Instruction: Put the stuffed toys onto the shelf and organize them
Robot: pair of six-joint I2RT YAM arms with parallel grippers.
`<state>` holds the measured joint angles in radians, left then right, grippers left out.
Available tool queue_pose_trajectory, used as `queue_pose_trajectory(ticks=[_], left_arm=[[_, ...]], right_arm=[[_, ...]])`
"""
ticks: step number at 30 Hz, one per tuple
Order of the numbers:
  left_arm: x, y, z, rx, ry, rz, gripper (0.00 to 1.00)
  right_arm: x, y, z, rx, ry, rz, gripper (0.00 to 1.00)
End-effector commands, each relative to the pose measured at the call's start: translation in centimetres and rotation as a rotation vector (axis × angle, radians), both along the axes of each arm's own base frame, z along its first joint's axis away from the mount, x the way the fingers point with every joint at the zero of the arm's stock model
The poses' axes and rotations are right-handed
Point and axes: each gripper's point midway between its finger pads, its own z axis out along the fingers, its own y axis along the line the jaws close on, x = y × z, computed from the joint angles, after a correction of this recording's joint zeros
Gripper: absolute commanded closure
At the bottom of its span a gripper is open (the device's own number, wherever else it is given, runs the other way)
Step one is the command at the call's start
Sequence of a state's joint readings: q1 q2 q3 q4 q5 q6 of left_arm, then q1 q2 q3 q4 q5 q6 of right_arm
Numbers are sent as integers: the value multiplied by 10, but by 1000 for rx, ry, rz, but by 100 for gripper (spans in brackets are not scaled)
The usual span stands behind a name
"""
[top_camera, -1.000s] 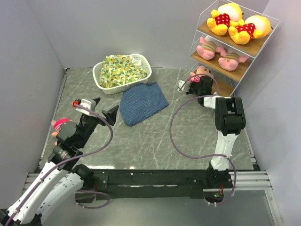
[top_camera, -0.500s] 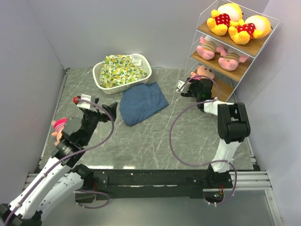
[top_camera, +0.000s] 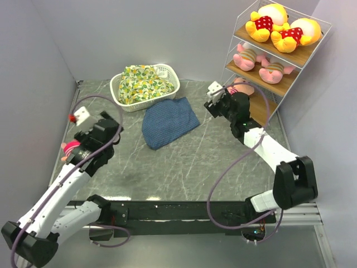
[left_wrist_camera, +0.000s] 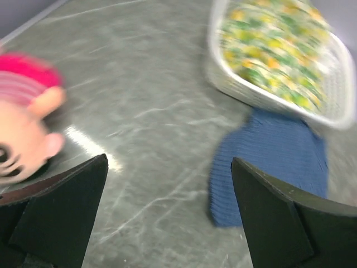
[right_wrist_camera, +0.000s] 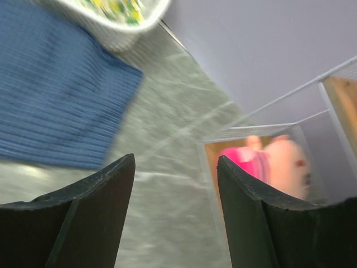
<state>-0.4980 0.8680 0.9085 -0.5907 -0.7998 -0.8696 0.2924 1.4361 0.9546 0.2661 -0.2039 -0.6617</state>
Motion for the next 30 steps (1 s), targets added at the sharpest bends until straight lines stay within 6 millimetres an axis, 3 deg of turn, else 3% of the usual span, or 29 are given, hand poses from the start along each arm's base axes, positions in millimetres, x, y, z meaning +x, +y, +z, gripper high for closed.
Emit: queue_pose_trajectory(ticks=[1, 2, 4, 5, 8, 12, 18, 26, 28, 29, 30], left_arm=[[-23, 62, -25, -116, 18, 363, 1], [-26, 81, -32, -141, 34, 436, 1], [-28, 90, -57, -193, 108, 483, 2], [-32, 107, -65, -219, 121, 564, 3], [-44, 128, -90, -268, 185, 711, 3], [-43, 136, -115, -292, 244, 761, 4], [-49, 133, -161, -318, 352, 774, 4], [-56, 140, -189, -287, 386, 824, 2], [-53, 140, -190, -298, 377, 825, 13], [-52, 139, -192, -298, 381, 823, 24], [-51, 140, -191, -294, 382, 819, 53]], right_arm=[[-35, 32, 36, 414, 209, -57, 35], [-44, 47, 37, 451, 244, -22, 35], [-61, 67, 43, 549, 304, 32, 38], [-70, 79, 45, 564, 323, 72, 38], [-84, 98, 54, 656, 378, 109, 38], [-109, 127, 53, 672, 473, 211, 37], [-126, 142, 49, 613, 509, 237, 36], [-143, 142, 58, 617, 477, 266, 36], [-147, 141, 61, 623, 466, 278, 36], [-148, 141, 63, 628, 463, 283, 36], [-150, 142, 65, 630, 463, 292, 36]])
